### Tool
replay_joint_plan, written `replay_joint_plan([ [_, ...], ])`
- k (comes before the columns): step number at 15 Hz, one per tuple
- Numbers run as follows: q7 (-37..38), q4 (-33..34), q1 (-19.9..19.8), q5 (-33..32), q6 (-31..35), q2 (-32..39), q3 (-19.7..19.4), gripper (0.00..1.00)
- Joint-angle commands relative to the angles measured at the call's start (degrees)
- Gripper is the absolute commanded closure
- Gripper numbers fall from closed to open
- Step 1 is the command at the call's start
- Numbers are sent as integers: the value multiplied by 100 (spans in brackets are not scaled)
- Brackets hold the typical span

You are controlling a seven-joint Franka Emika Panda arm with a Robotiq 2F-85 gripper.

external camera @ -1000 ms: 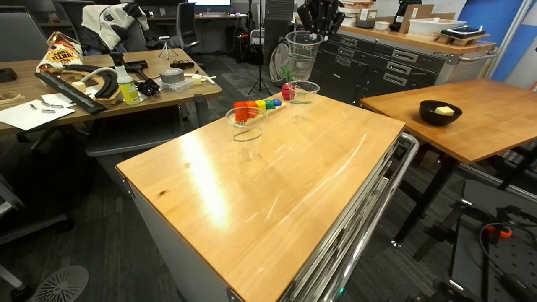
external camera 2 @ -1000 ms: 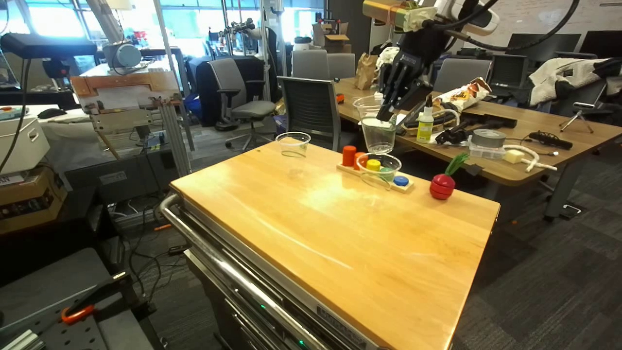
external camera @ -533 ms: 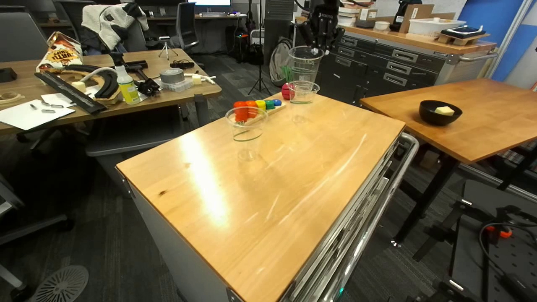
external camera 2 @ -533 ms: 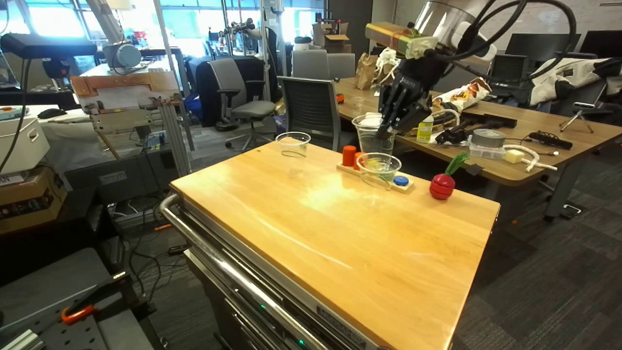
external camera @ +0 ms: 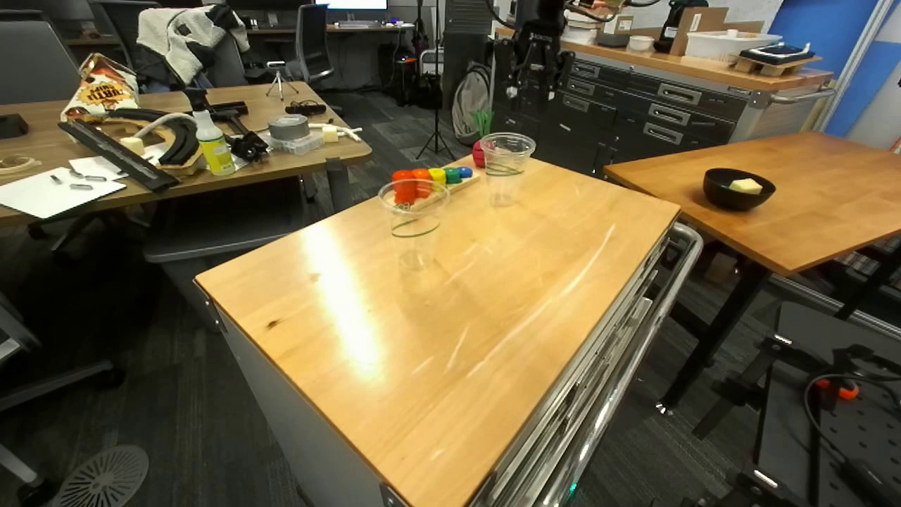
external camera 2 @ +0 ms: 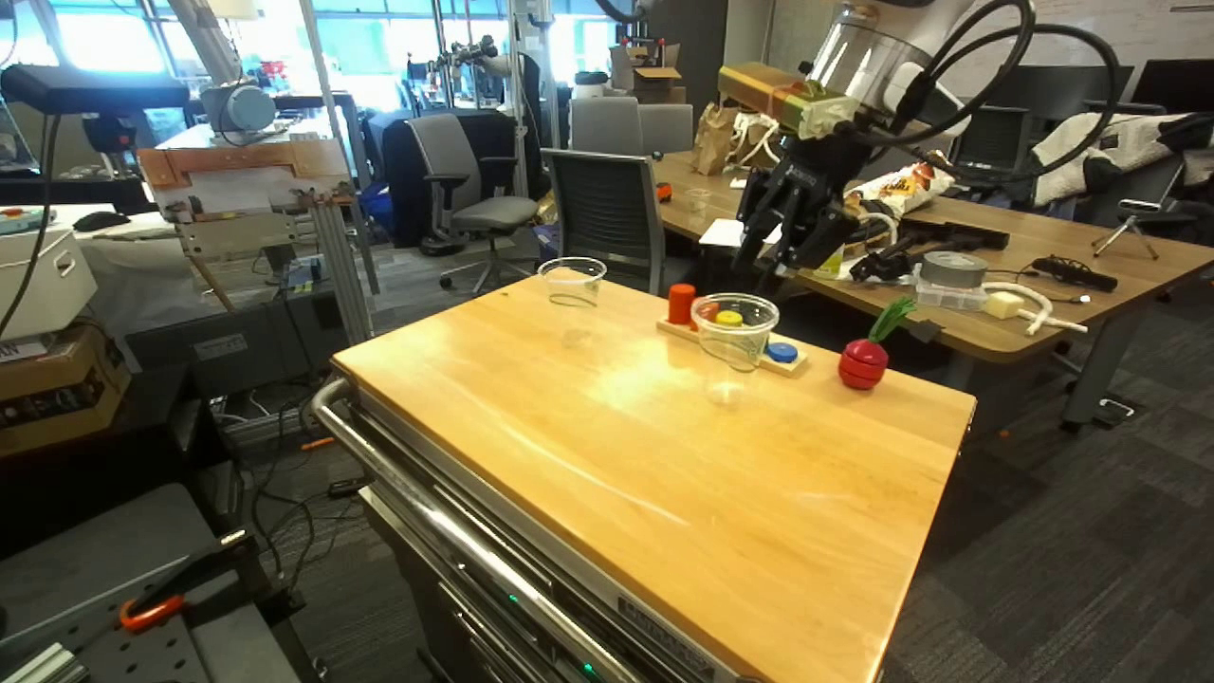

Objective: Put the cups one inside the other

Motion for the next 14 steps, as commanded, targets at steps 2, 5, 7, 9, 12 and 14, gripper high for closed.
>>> replay_joint_plan([
  [2, -25, -121, 52, -98, 237, -560, -69, 8],
  [5, 205, -232, 296, -518, 364, -1036, -196, 0],
  [7, 532, -255, 532, -1036, 450, -1218, -285, 0],
  [9, 852, -337, 734, -1322, 417, -1335, -251, 0],
  [12, 1172, -554, 1085, -1618, 432, -1387, -148, 0],
  [14, 1493, -703, 1280, -1478, 463, -1337, -71, 0],
])
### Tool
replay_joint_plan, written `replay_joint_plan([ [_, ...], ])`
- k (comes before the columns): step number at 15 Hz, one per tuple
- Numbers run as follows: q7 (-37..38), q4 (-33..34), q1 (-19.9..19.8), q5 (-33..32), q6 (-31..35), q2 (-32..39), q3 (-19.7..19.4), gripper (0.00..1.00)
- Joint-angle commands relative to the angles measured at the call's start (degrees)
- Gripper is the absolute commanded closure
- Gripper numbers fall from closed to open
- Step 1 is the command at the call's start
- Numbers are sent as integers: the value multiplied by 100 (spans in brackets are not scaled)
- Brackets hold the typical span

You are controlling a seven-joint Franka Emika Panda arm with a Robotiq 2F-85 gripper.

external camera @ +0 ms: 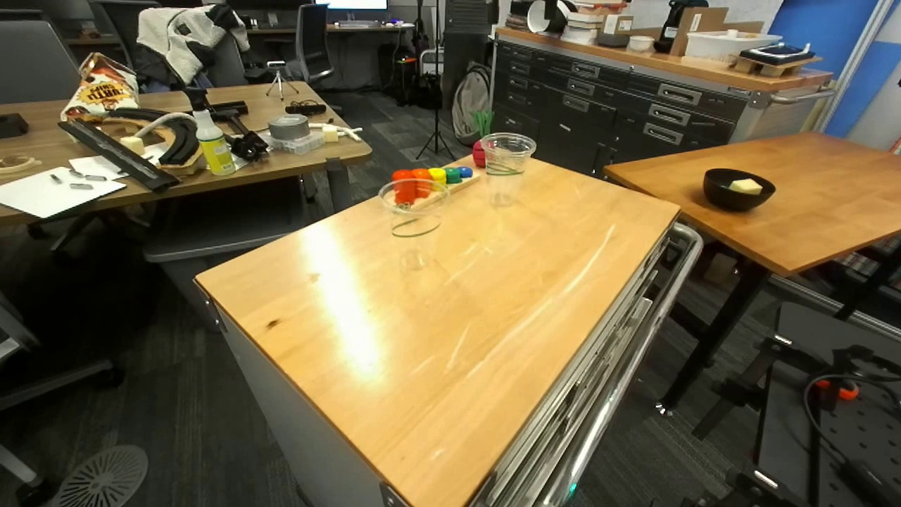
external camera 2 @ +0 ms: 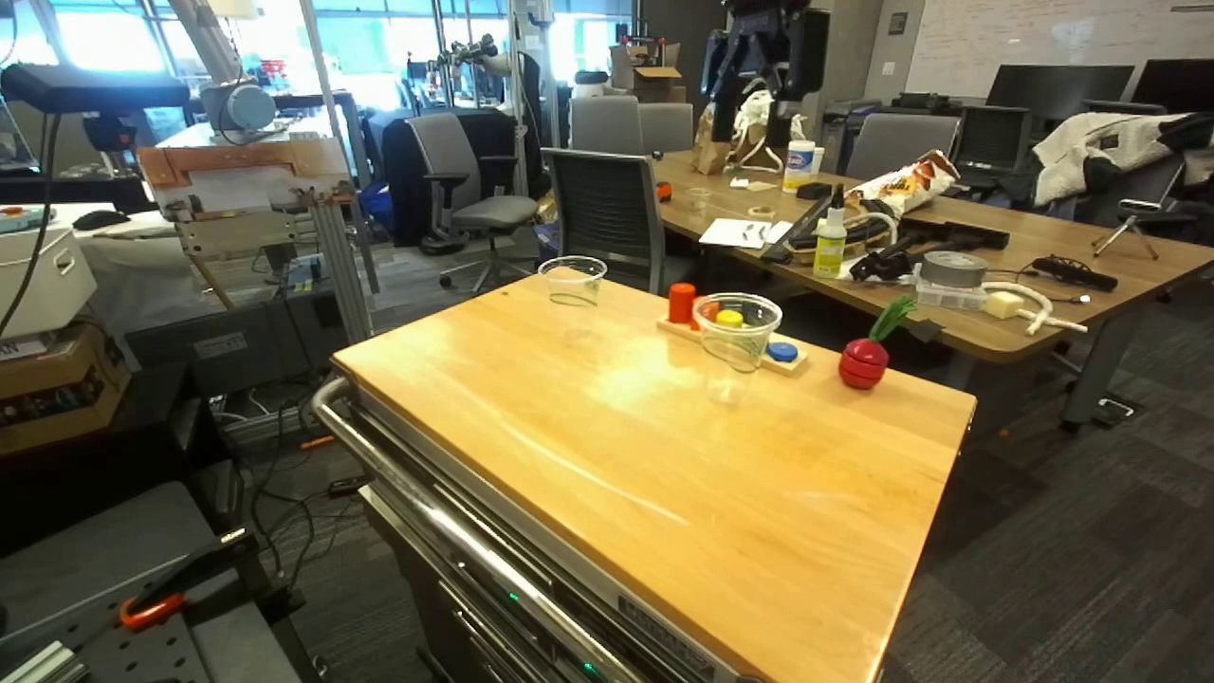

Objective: Put the cups one inside the other

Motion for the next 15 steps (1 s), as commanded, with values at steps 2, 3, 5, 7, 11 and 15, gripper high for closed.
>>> replay_joint_plan([
  [2, 680, -532, 388, 100, 198, -99, 224, 0],
  [3, 763, -677, 449, 211, 248, -140, 300, 0],
  [5, 898, -889, 525, 417, 379, -168, 441, 0],
  [7, 965, -1103, 587, 629, 587, -189, 557, 0],
  [11, 1142, -1631, 740, 661, 1163, -168, 605, 0],
  [15, 1213, -2228, 763, 685, 1685, -95, 607, 0],
])
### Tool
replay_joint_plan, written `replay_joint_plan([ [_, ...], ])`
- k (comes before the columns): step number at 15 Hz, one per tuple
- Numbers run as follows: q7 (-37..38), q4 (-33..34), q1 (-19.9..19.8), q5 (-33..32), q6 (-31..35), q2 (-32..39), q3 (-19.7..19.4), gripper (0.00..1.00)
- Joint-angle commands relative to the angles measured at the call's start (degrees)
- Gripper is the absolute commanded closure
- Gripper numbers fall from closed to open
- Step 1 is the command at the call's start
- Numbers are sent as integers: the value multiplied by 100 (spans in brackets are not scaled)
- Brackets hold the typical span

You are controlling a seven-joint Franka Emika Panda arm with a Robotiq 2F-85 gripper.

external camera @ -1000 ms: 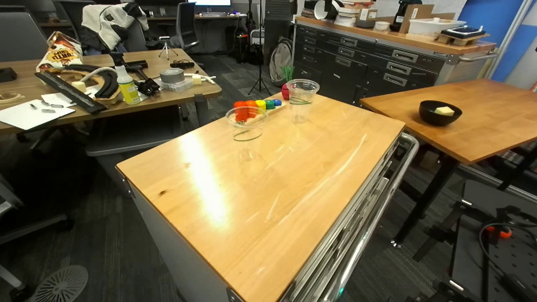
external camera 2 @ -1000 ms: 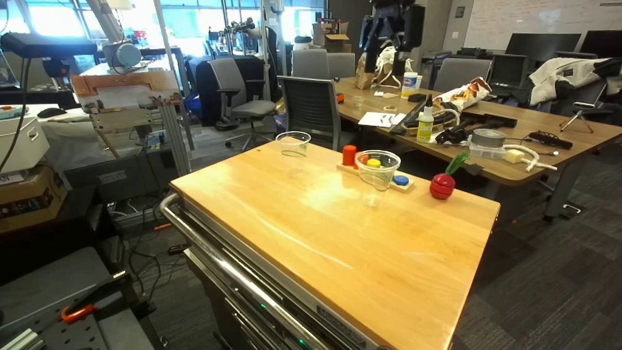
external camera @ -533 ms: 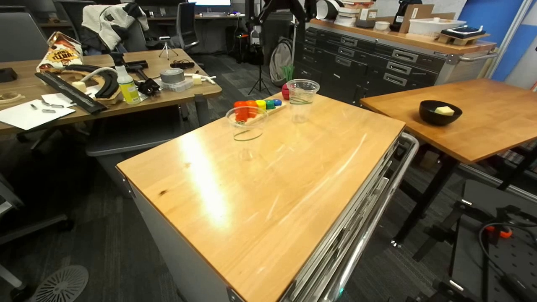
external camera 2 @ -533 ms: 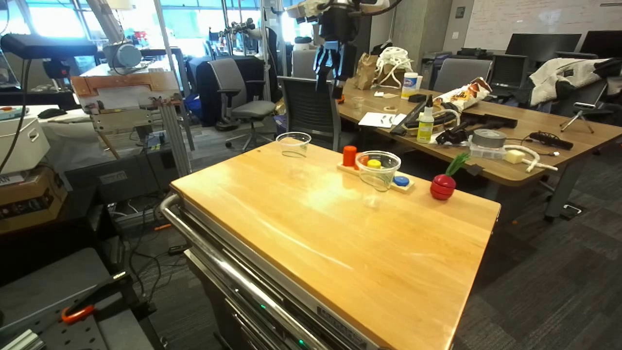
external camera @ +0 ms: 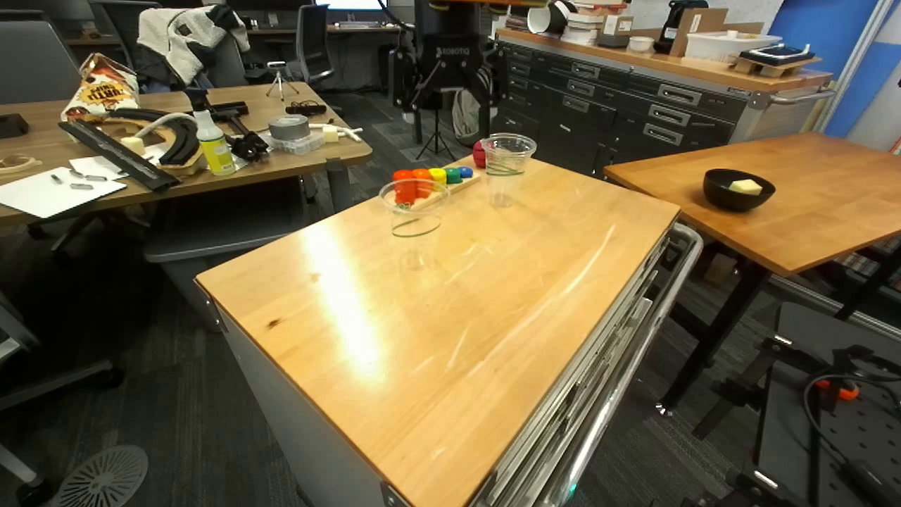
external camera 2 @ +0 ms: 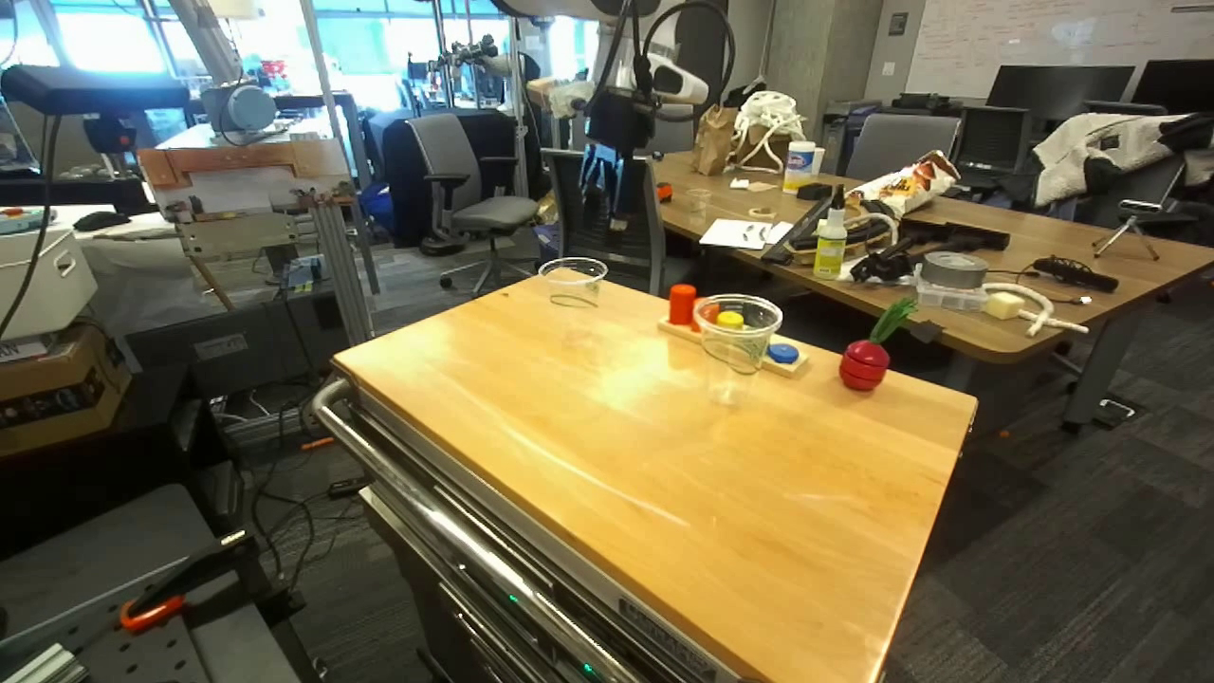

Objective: Put the cups one inside the other

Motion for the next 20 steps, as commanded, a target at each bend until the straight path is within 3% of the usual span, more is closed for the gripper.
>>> replay_joint_plan([
  [1, 72, -610, 15, 132, 480, -94, 0, 0],
  [8, 23, -878, 33, 347, 861, 116, 88, 0],
  [9, 6, -845, 35, 377, 912, 141, 100, 25],
  [10, -5, -833, 25, 425, 942, 157, 117, 26],
  [18, 248, -770, 38, 588, 1019, 190, 92, 89],
  [20, 317, -755, 35, 595, 1012, 188, 96, 99],
])
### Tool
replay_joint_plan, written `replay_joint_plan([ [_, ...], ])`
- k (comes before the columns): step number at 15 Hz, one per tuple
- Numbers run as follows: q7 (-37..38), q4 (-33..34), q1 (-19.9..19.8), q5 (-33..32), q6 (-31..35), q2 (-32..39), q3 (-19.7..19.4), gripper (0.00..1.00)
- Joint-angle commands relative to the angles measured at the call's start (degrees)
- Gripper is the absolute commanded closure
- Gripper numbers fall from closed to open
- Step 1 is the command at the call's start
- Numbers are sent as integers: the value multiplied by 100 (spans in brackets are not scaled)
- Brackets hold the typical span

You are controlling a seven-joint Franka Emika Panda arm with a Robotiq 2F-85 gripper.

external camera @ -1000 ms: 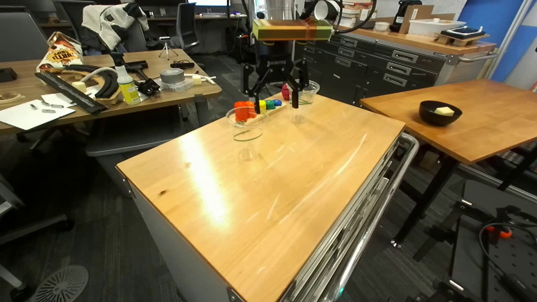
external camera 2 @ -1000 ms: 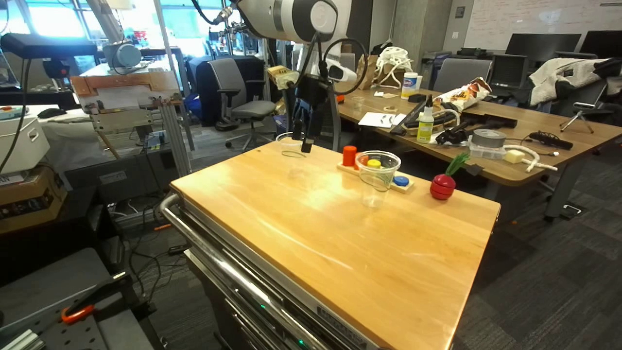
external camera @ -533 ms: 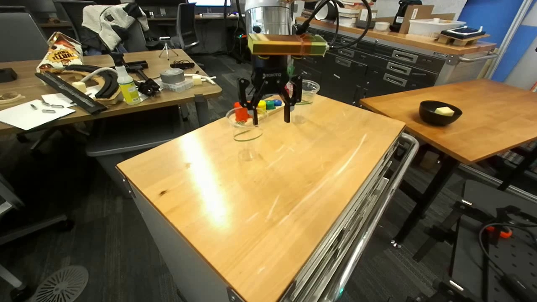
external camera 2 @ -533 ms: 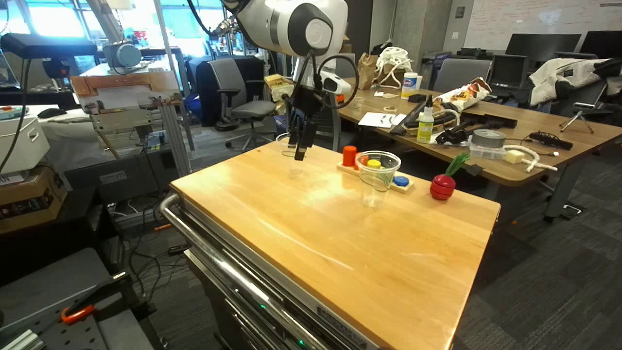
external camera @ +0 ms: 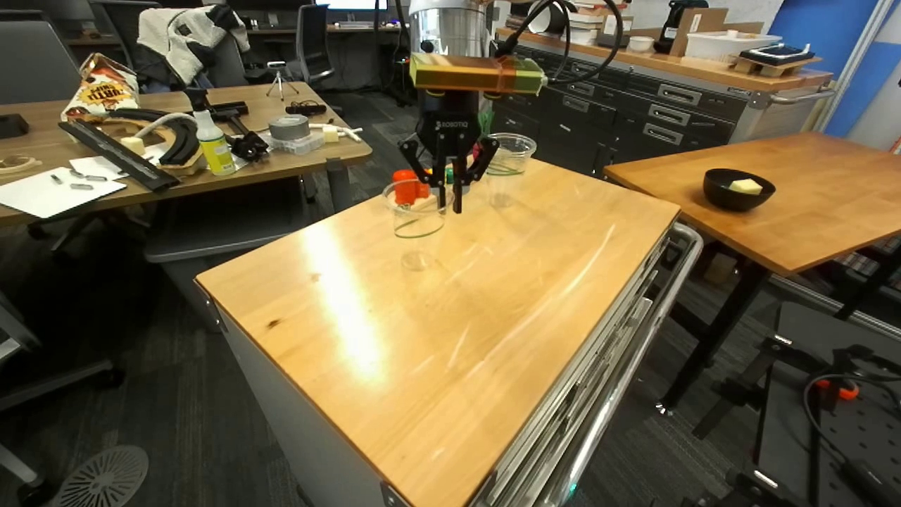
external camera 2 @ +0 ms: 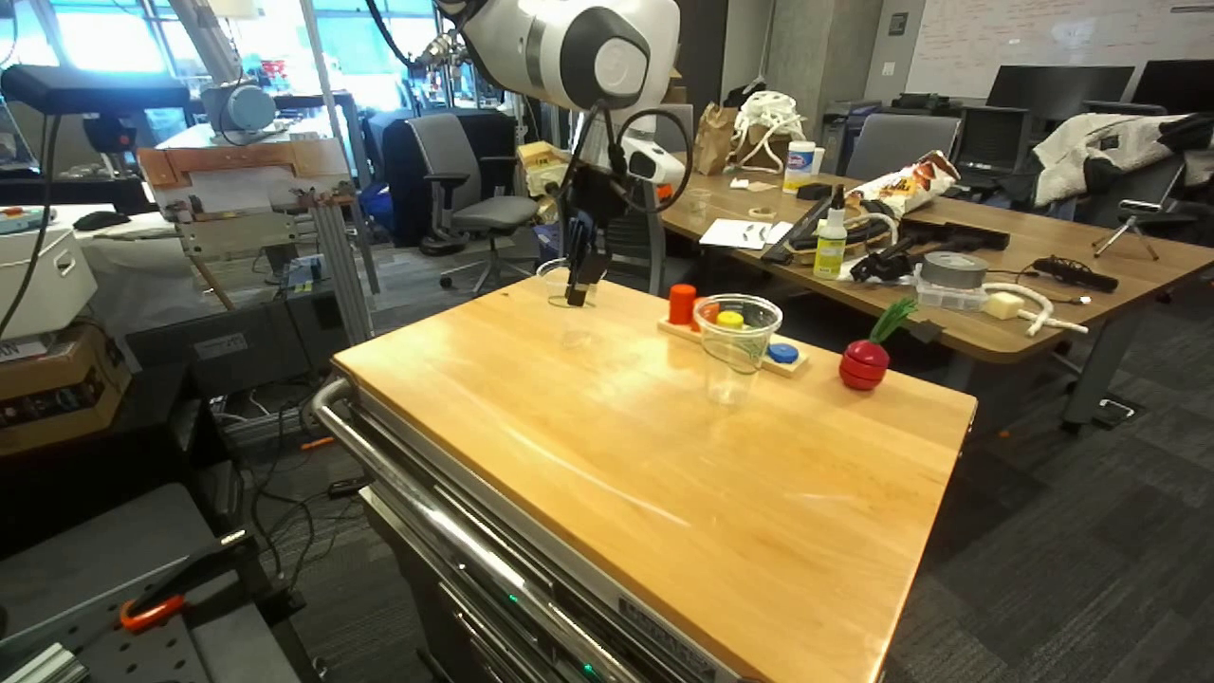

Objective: Put the cups one inside the other

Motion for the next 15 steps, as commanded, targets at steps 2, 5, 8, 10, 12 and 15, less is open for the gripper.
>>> replay_joint_plan([
  [2, 167, 52, 27, 157, 145, -44, -23, 100],
  [5, 169, 80, -20, 229, 122, -85, -11, 99],
  [8, 90, 108, -218, 526, -75, -268, 23, 98],
  [10, 68, 167, -389, 799, -188, -408, 9, 98],
  [12, 92, 240, -631, 1077, -244, -616, -71, 98],
  [15, 114, 406, -975, 1354, -279, -894, -232, 98],
])
